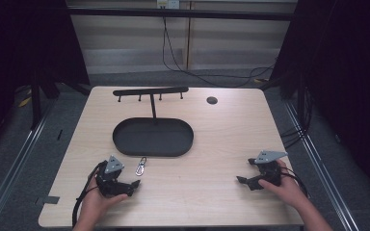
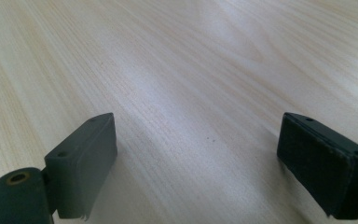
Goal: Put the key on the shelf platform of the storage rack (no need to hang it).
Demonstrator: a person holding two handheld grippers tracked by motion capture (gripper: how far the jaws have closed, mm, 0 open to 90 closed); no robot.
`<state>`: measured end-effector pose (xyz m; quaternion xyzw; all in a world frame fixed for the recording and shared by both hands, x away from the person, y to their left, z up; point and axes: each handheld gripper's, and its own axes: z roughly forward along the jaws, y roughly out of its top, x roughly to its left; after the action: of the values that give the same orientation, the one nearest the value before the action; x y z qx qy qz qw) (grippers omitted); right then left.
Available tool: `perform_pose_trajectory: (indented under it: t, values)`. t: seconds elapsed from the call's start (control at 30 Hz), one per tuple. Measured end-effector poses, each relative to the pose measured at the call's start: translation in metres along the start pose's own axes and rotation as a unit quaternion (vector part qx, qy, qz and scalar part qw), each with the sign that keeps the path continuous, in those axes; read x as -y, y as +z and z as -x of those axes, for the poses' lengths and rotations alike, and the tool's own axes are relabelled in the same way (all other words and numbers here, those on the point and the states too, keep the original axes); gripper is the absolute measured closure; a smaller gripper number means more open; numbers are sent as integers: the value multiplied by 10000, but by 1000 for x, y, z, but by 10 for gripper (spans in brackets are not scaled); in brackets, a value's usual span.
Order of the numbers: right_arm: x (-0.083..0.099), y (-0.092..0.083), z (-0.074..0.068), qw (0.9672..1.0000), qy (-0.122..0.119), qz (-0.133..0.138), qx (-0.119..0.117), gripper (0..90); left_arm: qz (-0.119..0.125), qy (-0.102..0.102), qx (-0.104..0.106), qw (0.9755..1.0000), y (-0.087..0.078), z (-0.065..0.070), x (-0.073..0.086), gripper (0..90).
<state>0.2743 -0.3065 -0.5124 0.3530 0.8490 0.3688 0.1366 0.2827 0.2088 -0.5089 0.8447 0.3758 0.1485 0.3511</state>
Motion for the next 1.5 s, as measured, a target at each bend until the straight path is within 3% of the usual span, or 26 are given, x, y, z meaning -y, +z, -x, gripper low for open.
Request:
perform_pose_trajectory:
  t: [0.2,0.3,0.4,0.53,0.73,0.87,1.0,1.4,1.5]
  values:
    - [0,0,0,10000,-1,0,1,115,23,-69,-31,10000,-2,0,0,75]
    - [0,0,0,10000,-1,0,-1,115,-199,-250,20,9995,-8,-4,-5,186]
    - [0,0,0,10000,-6,1,-2,115,-461,-308,63,9984,-12,-5,-8,220]
    - [0,0,0,10000,-2,0,-2,115,-846,-478,145,9952,-16,-5,-17,285]
    - [0,0,0,10000,-3,0,-2,115,-1306,-418,186,9904,-16,-1,-32,307]
    - [0,0,0,10000,-6,2,-3,114,-1416,-454,232,9886,-15,1,-46,323]
    - [0,0,0,10000,-1,0,-2,115,-1707,-398,263,9842,-7,4,-57,329]
    - [0,0,0,10000,-1,0,-3,115,-2216,-477,224,9737,14,0,-79,348]
    - [0,0,0,10000,-2,0,-2,115,-2231,-486,211,9734,19,-1,-81,352]
